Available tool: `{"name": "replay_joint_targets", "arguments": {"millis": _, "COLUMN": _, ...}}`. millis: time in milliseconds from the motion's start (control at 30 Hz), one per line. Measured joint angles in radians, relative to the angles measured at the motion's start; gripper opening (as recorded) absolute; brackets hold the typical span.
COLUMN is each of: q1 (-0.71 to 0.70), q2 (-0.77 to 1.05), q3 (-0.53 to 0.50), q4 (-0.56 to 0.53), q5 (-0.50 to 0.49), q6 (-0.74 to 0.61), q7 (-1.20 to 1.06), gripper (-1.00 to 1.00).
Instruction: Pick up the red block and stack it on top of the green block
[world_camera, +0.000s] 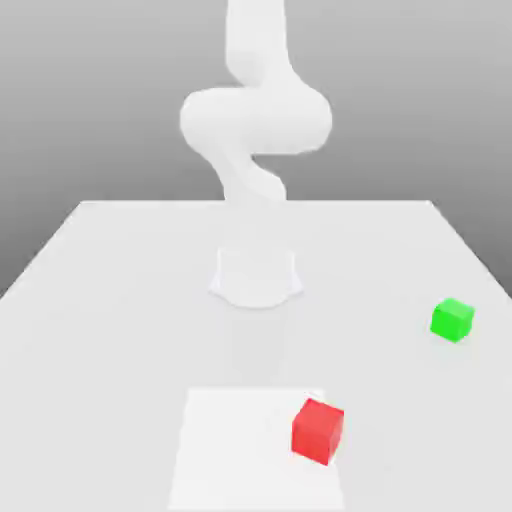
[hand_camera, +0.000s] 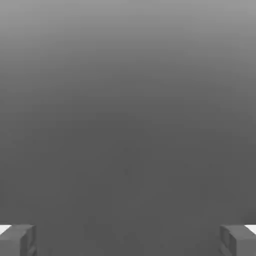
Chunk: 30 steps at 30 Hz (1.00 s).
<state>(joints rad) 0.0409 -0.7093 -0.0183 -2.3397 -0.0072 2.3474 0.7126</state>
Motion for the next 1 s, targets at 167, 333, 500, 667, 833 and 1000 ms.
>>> {"name": "replay_joint_targets", "arguments": {"millis": 167, "q1": 0.078, "q2": 0.187, "q3": -0.037, "q4": -0.082, "q5": -0.006, "q6": 0.098, "q7": -0.187, "gripper": 0.00}}
{"name": "replay_joint_targets", "arguments": {"millis": 333, "q1": 0.144, "q2": 0.369, "q3": -0.065, "q4": -0.161, "q5": 0.000, "q6": 0.193, "q7": -0.376, "gripper": 0.00}}
{"name": "replay_joint_targets", "arguments": {"millis": 500, "q1": 0.200, "q2": 0.550, "q3": -0.082, "q4": -0.240, "q5": 0.013, "q6": 0.287, "q7": -0.571, "gripper": 0.00}}
{"name": "replay_joint_targets", "arguments": {"millis": 667, "q1": 0.233, "q2": 0.732, "q3": -0.067, "q4": -0.319, "q5": 0.024, "q6": 0.381, "q7": -0.763, "gripper": 0.00}}
{"name": "replay_joint_targets", "arguments": {"millis": 833, "q1": 0.220, "q2": 0.913, "q3": -0.043, "q4": -0.322, "q5": 0.050, "q6": 0.519, "q7": -0.834, "gripper": 0.00}}
{"name": "replay_joint_targets", "arguments": {"millis": 1000, "q1": 0.208, "q2": 0.983, "q3": -0.028, "q4": -0.312, "q5": 0.063, "q6": 0.578, "q7": -0.846, "gripper": -1.00}}
